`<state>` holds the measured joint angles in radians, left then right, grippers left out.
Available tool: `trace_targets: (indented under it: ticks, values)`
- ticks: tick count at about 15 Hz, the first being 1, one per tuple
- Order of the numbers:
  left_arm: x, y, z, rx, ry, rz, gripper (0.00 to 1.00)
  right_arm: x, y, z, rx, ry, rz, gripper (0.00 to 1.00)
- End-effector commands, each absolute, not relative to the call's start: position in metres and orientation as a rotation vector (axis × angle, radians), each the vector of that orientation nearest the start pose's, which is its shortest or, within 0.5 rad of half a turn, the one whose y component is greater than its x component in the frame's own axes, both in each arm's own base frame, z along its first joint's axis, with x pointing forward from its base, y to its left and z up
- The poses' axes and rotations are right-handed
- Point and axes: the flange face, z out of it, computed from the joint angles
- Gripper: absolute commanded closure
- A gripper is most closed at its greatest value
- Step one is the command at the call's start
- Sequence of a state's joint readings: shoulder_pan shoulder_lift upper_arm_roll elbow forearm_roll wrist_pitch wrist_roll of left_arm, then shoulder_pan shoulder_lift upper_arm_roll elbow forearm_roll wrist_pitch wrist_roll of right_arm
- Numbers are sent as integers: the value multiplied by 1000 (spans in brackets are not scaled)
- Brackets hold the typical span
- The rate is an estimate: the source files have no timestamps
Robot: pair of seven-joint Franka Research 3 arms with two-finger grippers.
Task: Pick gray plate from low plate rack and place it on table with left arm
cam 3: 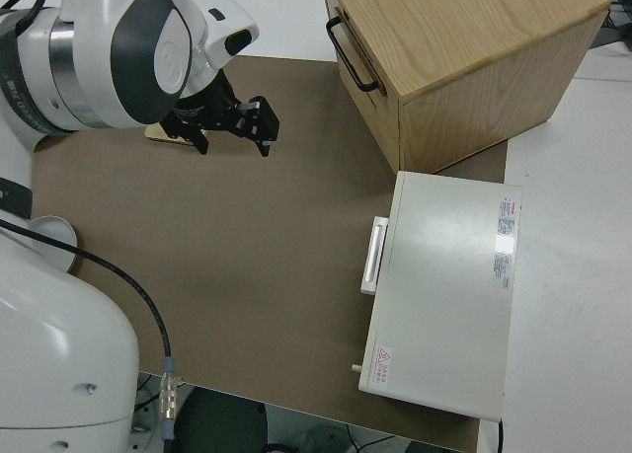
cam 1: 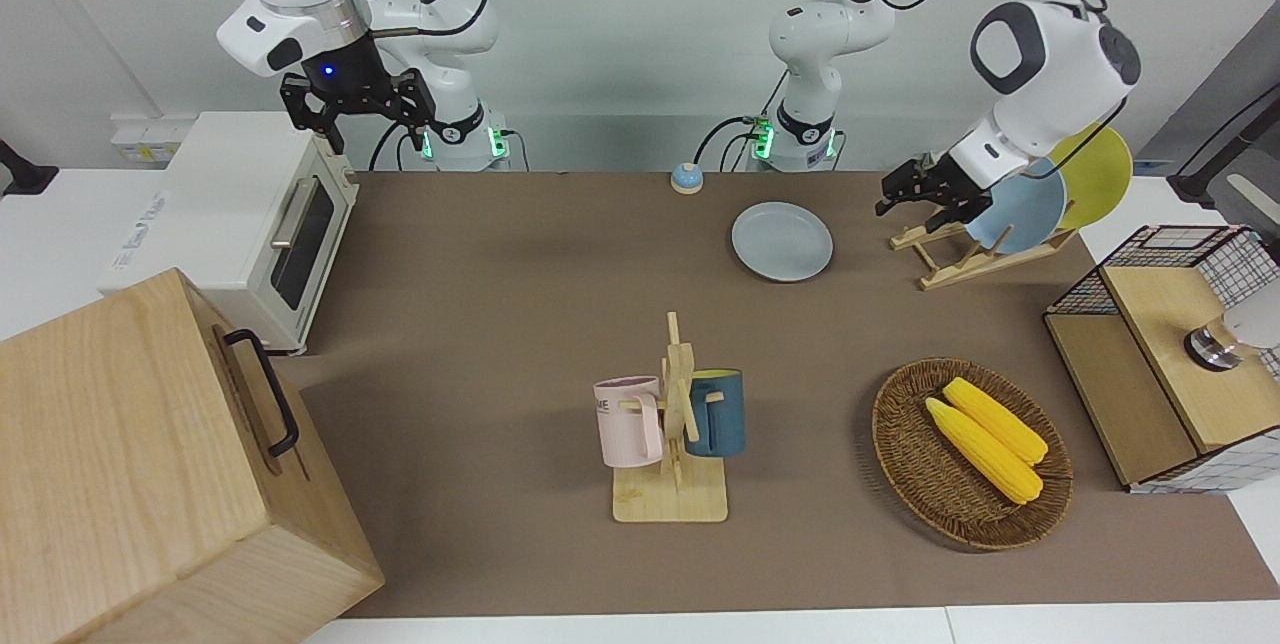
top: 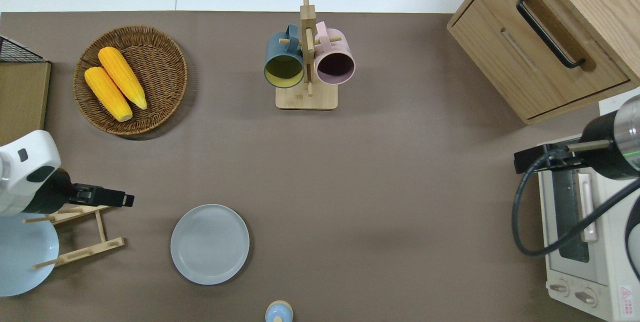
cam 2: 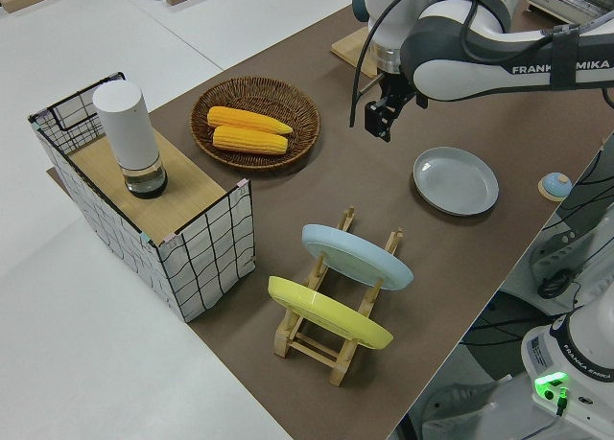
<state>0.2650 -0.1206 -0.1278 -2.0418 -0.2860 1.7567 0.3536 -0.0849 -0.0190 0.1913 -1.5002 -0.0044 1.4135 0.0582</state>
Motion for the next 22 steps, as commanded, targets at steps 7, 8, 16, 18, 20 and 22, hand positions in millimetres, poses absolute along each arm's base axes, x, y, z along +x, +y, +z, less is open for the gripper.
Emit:
trace_targets:
  ticks: [7,8,16,18,20,22]
  values:
    - [518,53,576,-3264,180,87,2,527,57,657,-3146,-73,116,11]
    - [517,56,582,-3250,180,99,2,527,58,657,-3146,-78,116,11]
    - [516,64,598,-3126,-82,119,2,527,58,657,-3146,-75,116,13]
    - [516,62,597,-3124,-104,121,2,527,58,657,-3146,-75,116,13]
    - [519,55,596,-3124,-85,107,2,527,57,657,-3146,-73,116,11]
    - [521,47,595,-3129,-56,103,2,527,58,657,-3146,-75,116,13]
